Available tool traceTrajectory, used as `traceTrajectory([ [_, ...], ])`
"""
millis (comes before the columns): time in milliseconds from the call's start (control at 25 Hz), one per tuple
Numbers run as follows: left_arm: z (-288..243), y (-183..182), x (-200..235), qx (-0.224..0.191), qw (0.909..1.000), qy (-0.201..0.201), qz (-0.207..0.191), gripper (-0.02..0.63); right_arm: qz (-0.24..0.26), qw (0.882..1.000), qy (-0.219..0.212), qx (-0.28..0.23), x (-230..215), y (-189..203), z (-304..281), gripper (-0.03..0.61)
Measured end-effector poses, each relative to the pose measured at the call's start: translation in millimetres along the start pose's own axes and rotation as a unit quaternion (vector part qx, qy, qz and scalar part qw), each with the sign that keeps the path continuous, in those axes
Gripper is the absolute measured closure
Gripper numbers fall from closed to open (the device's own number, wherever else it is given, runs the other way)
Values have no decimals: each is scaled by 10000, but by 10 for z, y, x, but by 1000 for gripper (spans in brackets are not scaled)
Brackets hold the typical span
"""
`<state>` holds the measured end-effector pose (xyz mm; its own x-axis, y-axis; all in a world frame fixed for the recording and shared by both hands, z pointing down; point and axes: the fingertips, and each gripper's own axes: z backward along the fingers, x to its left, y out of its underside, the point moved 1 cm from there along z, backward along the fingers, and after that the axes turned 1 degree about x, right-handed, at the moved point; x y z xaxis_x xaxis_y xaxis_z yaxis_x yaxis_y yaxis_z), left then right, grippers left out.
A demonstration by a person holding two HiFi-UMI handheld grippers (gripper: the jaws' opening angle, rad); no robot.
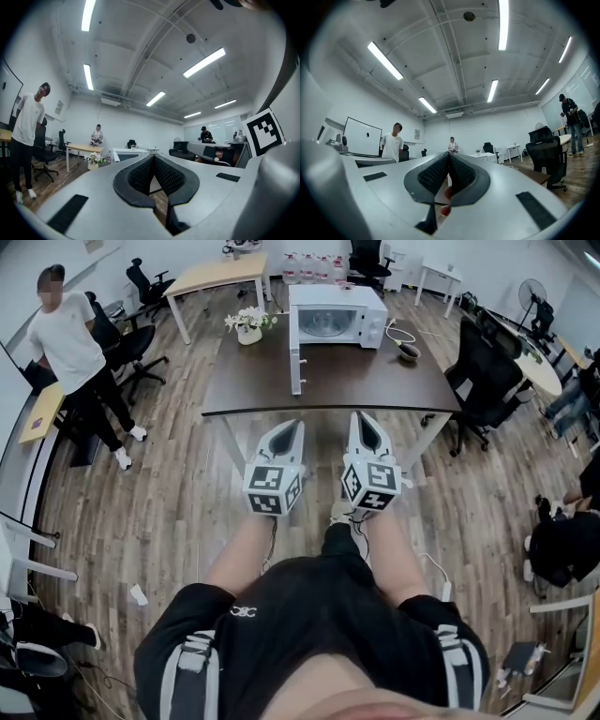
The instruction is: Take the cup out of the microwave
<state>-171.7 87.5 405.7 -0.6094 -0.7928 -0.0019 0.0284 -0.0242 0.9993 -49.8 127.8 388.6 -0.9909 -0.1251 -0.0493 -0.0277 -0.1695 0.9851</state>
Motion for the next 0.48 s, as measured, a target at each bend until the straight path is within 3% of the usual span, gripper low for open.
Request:
traceTrajectory([
  [480, -1913, 21, 637, -94, 9997, -232, 2, 614, 40, 9997, -230, -55, -906, 207, -1853, 577],
])
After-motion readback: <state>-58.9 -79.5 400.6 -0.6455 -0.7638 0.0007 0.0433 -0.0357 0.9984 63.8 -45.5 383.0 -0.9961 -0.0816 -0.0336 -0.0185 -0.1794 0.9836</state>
